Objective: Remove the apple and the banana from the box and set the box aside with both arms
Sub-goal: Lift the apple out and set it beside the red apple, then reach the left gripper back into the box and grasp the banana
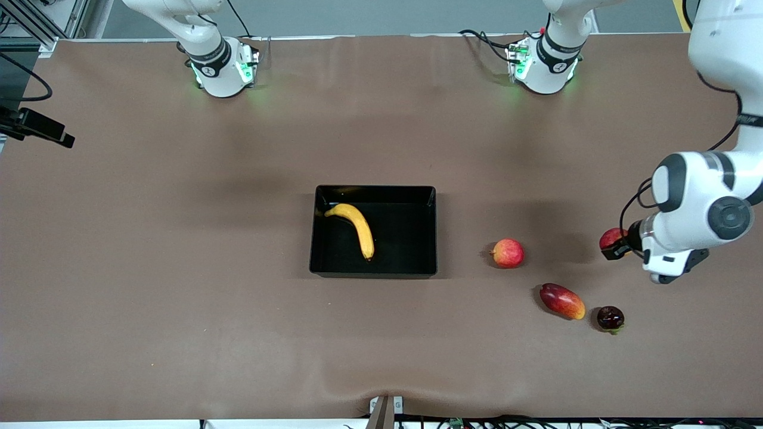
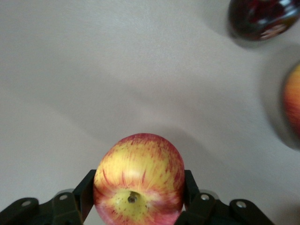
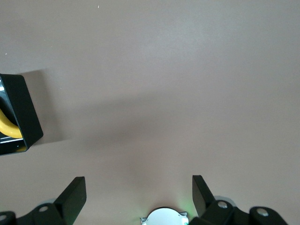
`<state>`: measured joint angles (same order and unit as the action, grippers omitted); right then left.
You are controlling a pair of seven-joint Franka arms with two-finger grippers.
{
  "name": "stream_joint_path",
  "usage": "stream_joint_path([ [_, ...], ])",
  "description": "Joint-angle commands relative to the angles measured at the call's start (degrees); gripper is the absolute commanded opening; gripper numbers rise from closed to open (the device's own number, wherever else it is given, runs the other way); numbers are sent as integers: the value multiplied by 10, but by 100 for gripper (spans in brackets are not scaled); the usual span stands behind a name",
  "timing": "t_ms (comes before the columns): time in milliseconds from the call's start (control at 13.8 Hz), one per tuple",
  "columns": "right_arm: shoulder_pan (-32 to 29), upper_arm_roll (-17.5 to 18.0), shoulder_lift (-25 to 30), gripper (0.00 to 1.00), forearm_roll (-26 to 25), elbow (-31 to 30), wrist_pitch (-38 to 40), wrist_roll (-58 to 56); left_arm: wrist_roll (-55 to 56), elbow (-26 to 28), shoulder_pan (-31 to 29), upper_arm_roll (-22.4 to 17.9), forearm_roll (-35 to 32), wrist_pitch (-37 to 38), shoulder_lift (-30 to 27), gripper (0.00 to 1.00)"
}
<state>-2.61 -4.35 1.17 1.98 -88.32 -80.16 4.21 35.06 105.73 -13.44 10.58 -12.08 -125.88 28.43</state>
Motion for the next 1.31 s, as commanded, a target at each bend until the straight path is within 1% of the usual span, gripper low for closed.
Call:
stream_joint_path([
  [0,-12,7,1,100,8,2,4,1,5,-3,-11,4,-42,-46,34,0],
  [73,-12,7,1,100,8,2,4,1,5,-4,-13,4,-57,-49,39,8],
  [145,-12,7,1,100,8,2,4,1,5,-5,-13,5,-64,-49,43,21],
  [291,-12,7,1,100,8,2,4,1,5,-9,-12,5,-64,-49,50,57],
  [364,-12,7,1,100,8,2,4,1,7,-8,-12,6,-64,-48,49,89],
  [436,-12,7,1,100,8,1,4,1,8,-7,-10,7,-64,-42,42,100],
  [509,-12,7,1,100,8,2,4,1,11,-7,-10,9,-61,-35,30,100],
  [582,-12,7,1,100,8,2,4,1,12,-7,-6,15,-58,-8,12,100],
  [800,-12,7,1,100,8,2,4,1,15,-20,-8,77,-46,90,-47,100],
  [873,-12,7,1,100,8,2,4,1,23,-28,-7,105,-30,118,-63,100],
  [1018,-12,7,1,100,8,1,4,1,63,-53,-7,171,-7,171,-67,100],
  [1091,-13,7,1,100,8,-1,5,1,96,-61,-5,209,-7,178,-65,100],
  [1164,-13,7,0,100,8,0,4,1,130,-67,1,238,-11,177,-60,100],
  [1236,-13,7,-1,100,8,3,4,1,168,-82,23,254,-15,177,-54,100],
])
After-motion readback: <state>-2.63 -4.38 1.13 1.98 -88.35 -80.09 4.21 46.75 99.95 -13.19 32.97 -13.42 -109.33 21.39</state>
